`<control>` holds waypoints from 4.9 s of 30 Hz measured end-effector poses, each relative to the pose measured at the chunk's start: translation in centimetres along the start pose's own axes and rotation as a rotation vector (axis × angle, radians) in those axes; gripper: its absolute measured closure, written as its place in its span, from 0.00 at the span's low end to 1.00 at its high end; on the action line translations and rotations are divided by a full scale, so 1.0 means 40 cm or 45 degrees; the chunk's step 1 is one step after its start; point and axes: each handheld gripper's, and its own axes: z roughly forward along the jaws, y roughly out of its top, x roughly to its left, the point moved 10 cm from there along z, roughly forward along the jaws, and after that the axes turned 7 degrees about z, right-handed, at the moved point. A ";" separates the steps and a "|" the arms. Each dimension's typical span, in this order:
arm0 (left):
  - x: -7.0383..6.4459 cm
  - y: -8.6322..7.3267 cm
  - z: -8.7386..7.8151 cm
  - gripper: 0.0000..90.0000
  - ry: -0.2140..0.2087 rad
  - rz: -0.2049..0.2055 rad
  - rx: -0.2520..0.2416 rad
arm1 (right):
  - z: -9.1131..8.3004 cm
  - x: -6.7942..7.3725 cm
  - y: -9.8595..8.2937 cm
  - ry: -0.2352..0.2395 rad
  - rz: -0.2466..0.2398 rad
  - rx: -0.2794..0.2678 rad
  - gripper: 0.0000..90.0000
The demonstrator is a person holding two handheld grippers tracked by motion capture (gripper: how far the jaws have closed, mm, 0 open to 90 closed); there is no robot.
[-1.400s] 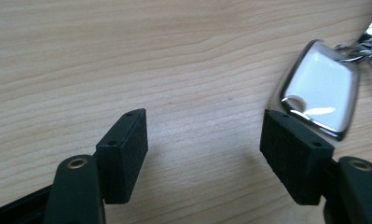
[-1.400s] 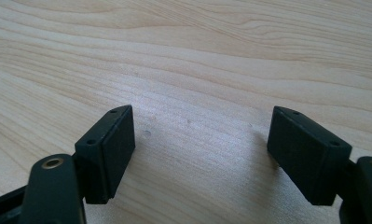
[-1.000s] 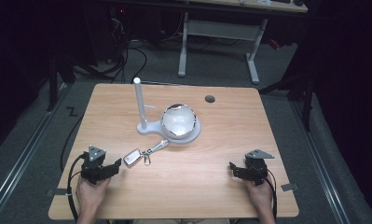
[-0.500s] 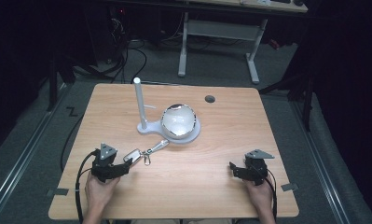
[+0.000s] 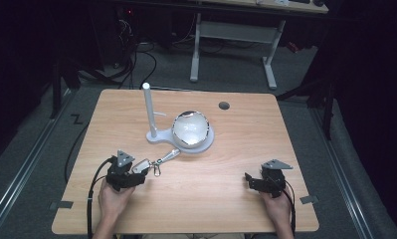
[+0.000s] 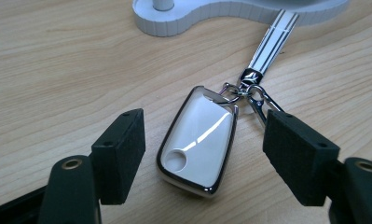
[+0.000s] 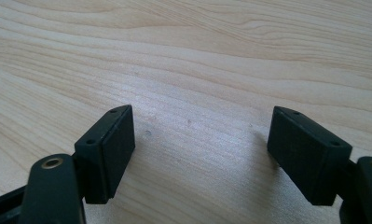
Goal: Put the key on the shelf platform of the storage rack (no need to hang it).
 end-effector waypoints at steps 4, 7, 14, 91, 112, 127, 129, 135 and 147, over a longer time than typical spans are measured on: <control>-0.004 -0.002 0.023 0.34 0.004 0.015 0.032 | 0.000 0.000 0.000 0.000 0.000 0.000 0.26; -0.003 -0.001 0.037 0.34 0.002 0.011 0.043 | 0.000 0.000 0.000 0.000 0.000 0.000 0.26; -0.006 -0.005 0.064 0.37 -0.003 0.007 0.078 | 0.000 0.000 0.000 0.000 0.001 0.000 0.26; -0.028 0.158 -0.122 0.57 -0.124 0.004 -0.152 | 0.000 0.000 0.000 0.000 0.000 0.000 0.26; -0.073 0.261 -0.167 0.57 -0.223 0.055 -0.250 | 0.000 0.000 0.000 0.000 0.002 0.001 0.26; -0.112 0.361 -0.155 0.57 -0.324 0.099 -0.271 | 0.000 -0.001 0.000 0.000 0.003 0.001 0.26; -0.116 0.373 -0.154 0.57 -0.329 0.106 -0.270 | 0.000 -0.001 0.000 0.000 0.003 0.001 0.26; -0.128 0.422 -0.145 0.57 -0.339 0.142 -0.277 | 0.000 -0.001 0.000 -0.001 0.003 0.001 0.26; -0.136 0.494 -0.110 0.57 -0.348 0.141 -0.288 | 0.000 0.000 0.000 0.001 0.005 0.000 0.26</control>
